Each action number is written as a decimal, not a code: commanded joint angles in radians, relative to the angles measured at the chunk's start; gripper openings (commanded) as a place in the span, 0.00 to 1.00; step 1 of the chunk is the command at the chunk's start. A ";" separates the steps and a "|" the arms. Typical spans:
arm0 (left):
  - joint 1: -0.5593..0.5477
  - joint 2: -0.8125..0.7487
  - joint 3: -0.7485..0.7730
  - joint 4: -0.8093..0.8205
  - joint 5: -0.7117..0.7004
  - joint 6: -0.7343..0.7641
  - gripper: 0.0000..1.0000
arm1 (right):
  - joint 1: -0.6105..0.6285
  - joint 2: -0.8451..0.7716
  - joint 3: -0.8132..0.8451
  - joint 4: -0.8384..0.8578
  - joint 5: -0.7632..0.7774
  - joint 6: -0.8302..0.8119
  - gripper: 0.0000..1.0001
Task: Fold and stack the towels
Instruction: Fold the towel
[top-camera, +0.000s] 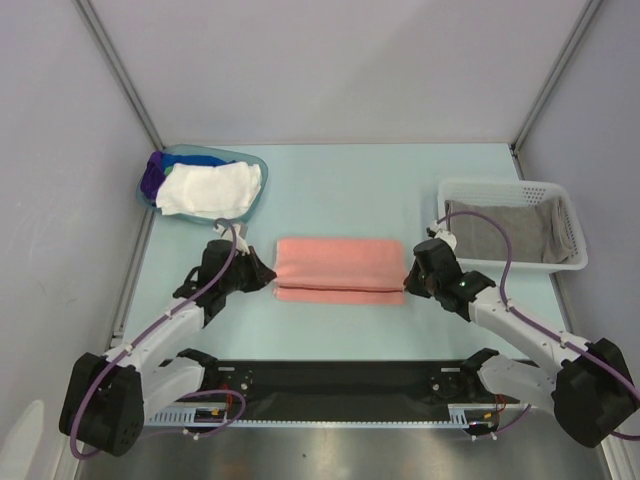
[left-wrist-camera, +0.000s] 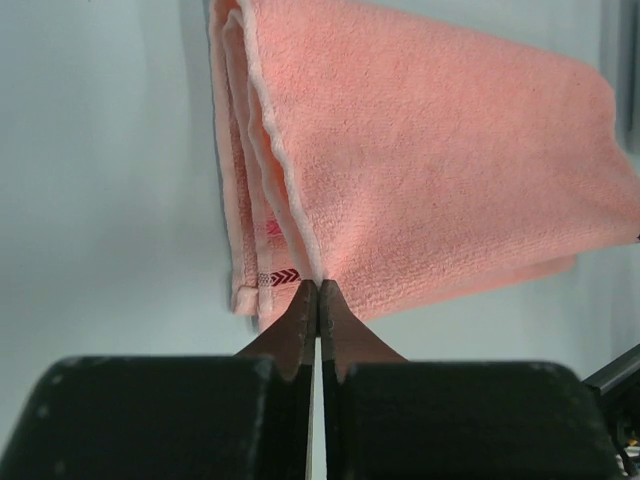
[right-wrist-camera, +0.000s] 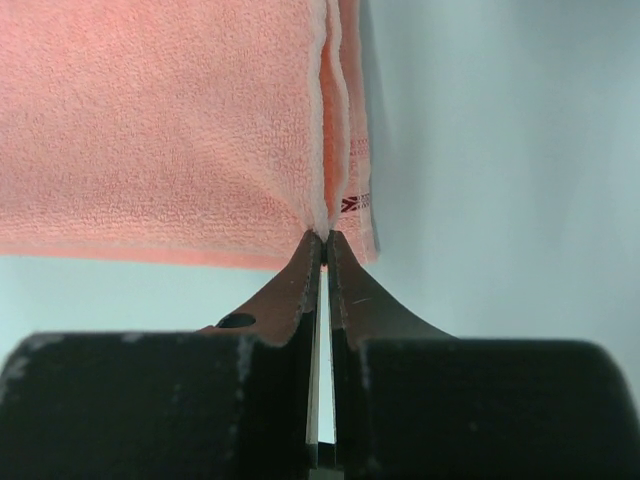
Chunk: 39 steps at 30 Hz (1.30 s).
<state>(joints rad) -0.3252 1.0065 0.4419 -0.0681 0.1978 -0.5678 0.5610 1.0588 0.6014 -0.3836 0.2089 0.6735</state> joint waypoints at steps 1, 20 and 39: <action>-0.006 -0.023 -0.044 0.050 0.023 -0.001 0.00 | 0.013 -0.022 -0.023 0.029 0.021 0.026 0.00; -0.006 -0.052 -0.108 0.039 -0.049 0.000 0.37 | 0.036 -0.036 -0.066 0.016 0.069 0.028 0.48; -0.140 0.101 0.135 0.021 -0.103 0.017 0.36 | -0.167 0.377 0.123 0.217 -0.177 -0.152 0.73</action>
<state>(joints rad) -0.4465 1.0977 0.5522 -0.0784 0.1036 -0.5724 0.3870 1.4220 0.6930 -0.1978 0.0296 0.5404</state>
